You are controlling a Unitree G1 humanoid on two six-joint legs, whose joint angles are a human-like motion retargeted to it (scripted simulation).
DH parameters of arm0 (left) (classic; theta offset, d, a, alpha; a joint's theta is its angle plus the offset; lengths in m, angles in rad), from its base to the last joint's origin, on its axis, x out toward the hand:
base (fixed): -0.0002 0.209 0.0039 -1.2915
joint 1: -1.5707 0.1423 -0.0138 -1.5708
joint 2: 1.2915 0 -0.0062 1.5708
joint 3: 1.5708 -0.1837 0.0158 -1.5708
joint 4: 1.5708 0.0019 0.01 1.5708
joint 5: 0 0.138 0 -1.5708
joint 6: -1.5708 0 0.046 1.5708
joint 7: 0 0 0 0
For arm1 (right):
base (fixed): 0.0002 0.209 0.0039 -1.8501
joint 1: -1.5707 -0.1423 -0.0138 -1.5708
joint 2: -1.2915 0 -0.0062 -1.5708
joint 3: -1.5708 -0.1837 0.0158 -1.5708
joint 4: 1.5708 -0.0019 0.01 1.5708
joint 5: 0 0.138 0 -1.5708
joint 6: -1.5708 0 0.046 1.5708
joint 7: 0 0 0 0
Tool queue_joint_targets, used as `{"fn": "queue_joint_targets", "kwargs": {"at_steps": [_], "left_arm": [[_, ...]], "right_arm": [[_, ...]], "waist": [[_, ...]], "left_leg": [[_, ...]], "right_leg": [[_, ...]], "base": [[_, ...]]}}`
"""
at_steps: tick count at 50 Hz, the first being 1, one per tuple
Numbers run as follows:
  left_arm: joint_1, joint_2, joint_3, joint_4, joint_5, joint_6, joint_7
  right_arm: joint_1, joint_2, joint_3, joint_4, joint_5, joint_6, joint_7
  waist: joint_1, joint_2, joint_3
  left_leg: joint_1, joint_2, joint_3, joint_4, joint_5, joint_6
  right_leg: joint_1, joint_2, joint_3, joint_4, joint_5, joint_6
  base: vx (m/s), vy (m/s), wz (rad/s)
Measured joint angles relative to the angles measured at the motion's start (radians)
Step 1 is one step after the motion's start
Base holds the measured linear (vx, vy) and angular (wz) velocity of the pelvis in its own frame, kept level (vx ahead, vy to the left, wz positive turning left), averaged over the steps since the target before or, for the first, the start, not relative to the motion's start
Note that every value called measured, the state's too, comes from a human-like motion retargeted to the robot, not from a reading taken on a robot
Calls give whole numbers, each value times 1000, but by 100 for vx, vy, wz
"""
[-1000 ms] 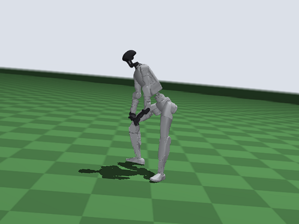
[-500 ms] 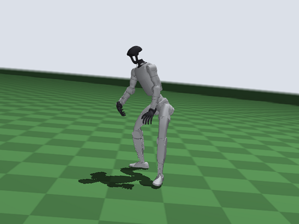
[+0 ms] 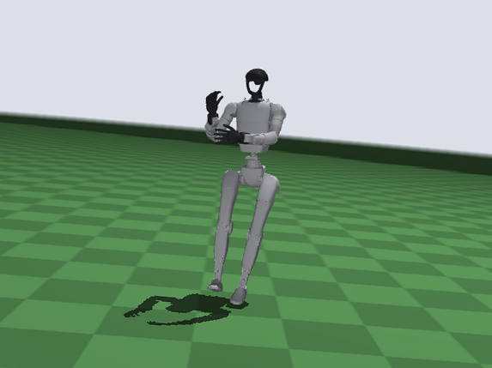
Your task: Kungfu
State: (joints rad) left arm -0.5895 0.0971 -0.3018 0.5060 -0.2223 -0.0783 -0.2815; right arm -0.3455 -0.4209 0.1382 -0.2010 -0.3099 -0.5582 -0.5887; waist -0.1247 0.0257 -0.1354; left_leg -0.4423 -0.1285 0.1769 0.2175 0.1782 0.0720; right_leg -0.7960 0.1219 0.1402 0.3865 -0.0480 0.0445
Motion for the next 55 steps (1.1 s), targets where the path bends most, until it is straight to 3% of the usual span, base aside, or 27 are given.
{"fn": "queue_joint_targets", "kwargs": {"at_steps": [2, 3, 4, 5, 7, 8, 10, 16, 20, 25, 28, 30, 33, 35, 36, 37, 38, 40, 42, 45, 50, 55], "left_arm": [[55, -179, -169, 12, -70, 30, -34], [101, -285, -230, 53, -123, 98, 89], [134, -339, -244, 54, -213, 45, 110], [159, -367, -236, 34, -321, -68, 81], [179, -345, -239, 66, -354, -97, 144], [181, -312, -258, 72, -318, -84, 144], [197, -267, -296, 65, -284, -40, 118], [236, -270, -285, 86, -327, 18, 57], [263, -266, -273, 56, -382, 11, 89], [264, -186, -194, -80, -459, -28, 181], [224, -99, -153, -278, -471, -174, 411], [155, -37, -138, -475, -361, -296, 650], [9, 14, -145, -750, -88, -331, 986], [-62, 29, -152, -876, 68, -355, 1127], [-90, 44, -151, -923, 141, -382, 1204], [-117, 62, -147, -964, 203, -409, 1269], [-143, 84, -137, -993, 243, -440, 1310], [-179, 130, -96, -1024, 284, -478, 1326], [-186, 172, -67, -1033, 296, -494, 1325], [-163, 204, -54, -1026, 286, -507, 1313], [-123, 215, -44, -1016, 231, -504, 1269], [-125, 223, -23, -1020, 164, -489, 1217]], "right_arm": [[41, 27, 32, 2, -136, 21, -118], [72, 64, 32, 3, -310, 114, -253], [122, 55, 11, -13, -364, 161, -323], [180, 24, -19, -38, -358, 185, -360], [242, 5, 6, -42, -270, 92, -307], [270, -30, 18, -51, -217, 28, -252], [312, -88, 49, -56, -158, 1, -228], [362, -162, 81, -53, -270, 55, -240], [297, -195, 134, -46, -250, 58, -267], [8, -309, 310, -55, -95, 11, -157], [-339, -418, 437, -130, 115, -84, -70], [-656, -499, 514, -210, 275, -124, -2], [-1114, -544, 635, -282, 354, -127, 45], [-1318, -520, 678, -294, 327, -145, 54], [-1370, -498, 667, -291, 283, -158, 71], [-1414, -478, 652, -289, 237, -170, 88], [-1441, -461, 629, -288, 189, -179, 104], [-1473, -418, 588, -293, 90, -186, 115], [-1487, -381, 567, -292, 5, -168, 73], [-1467, -354, 564, -287, -73, -154, 10], [-1413, -332, 583, -266, -122, -136, -46], [-1398, -314, 575, -237, -123, -132, -25]], "waist": [[-107, 56, 76], [-164, 89, 114], [-213, 102, 137], [-258, 106, 154], [-290, 94, 165], [-290, 82, 159], [-284, 70, 143], [-245, 85, 104], [-137, 70, 22], [60, -73, -64], [120, -160, -87], [156, -204, -47], [353, -316, 52], [485, -419, 61], [526, -456, 56], [557, -484, 51], [567, -493, 46], [567, -491, 40], [555, -458, 27], [546, -416, -3], [505, -393, 15], [506, -389, 25]], "left_leg": [[93, 26, -43, 6, -7, 13], [128, 46, -60, 12, -11, 26], [163, 51, -69, 4, -11, 38], [196, 48, -74, -11, -11, 50], [252, 48, -31, -52, -3, 62], [267, 43, 4, -66, 2, 68], [279, 37, 51, -77, 12, 82], [234, 67, 37, -56, 34, 75], [123, 70, -4, -19, 31, 43], [-57, 54, -54, 93, -19, -28], [-236, 39, -100, 237, -67, -40], [-337, 21, -143, 329, -82, -40], [-472, 70, -137, 494, -147, -41], [-561, 126, -81, 579, -225, -17], [-612, 149, -76, 624, -239, -15], [-665, 167, -82, 669, -249, -16], [-725, 176, -111, 711, -253, -21], [-798, 213, -119, 757, -274, -18], [-841, 275, -147, 759, -262, -39], [-901, 369, -172, 745, -226, -76], [-824, 349, -127, 641, -213, -103], [-741, 389, -69, 570, -217, -124]], "right_leg": [[-92, 31, 50, -103, 212, -84], [-139, 28, 14, -159, 270, -117], [-183, 9, -51, -203, 272, -115], [-226, -17, -130, -242, 248, -96], [-298, -22, -216, -281, 188, -148], [-331, -11, -241, -289, 151, -167], [-371, -6, -277, -286, 97, -163], [-311, -6, -191, -190, 163, -179], [-170, -46, -152, -144, 151, -119], [100, -156, -114, -74, 60, 22], [253, -273, -247, -17, -2, 57], [383, -349, -381, -2, 9, 47], [581, -407, -486, -43, 113, -37], [661, -440, -491, -86, 297, 28], [675, -407, -435, -110, 218, 142], [684, -372, -402, -136, 134, 217], [682, -331, -412, -164, 44, 217], [669, -339, -519, -171, -96, 217], [624, -306, -569, -122, -181, 217], [571, -209, -557, -121, -226, 217], [585, -259, -545, -115, -264, 217], [565, -308, -518, -116, -257, 190]], "base": [[36, 20, 157], [33, 6, 159], [34, -4, 135], [34, -11, 72], [27, -14, -19], [19, -11, -69], [21, -7, -57], [8, -7, 4], [-3, -8, -27], [-21, -16, -39], [-50, -42, 43], [-80, -69, 67], [-64, -89, -78], [-7, -80, -140], [6, -71, -90], [-3, -69, -35], [-18, -58, -10], [-38, -31, -12], [-59, -24, -53], [-39, -15, -44], [-25, 10, 31], [-24, 10, -64]]}}
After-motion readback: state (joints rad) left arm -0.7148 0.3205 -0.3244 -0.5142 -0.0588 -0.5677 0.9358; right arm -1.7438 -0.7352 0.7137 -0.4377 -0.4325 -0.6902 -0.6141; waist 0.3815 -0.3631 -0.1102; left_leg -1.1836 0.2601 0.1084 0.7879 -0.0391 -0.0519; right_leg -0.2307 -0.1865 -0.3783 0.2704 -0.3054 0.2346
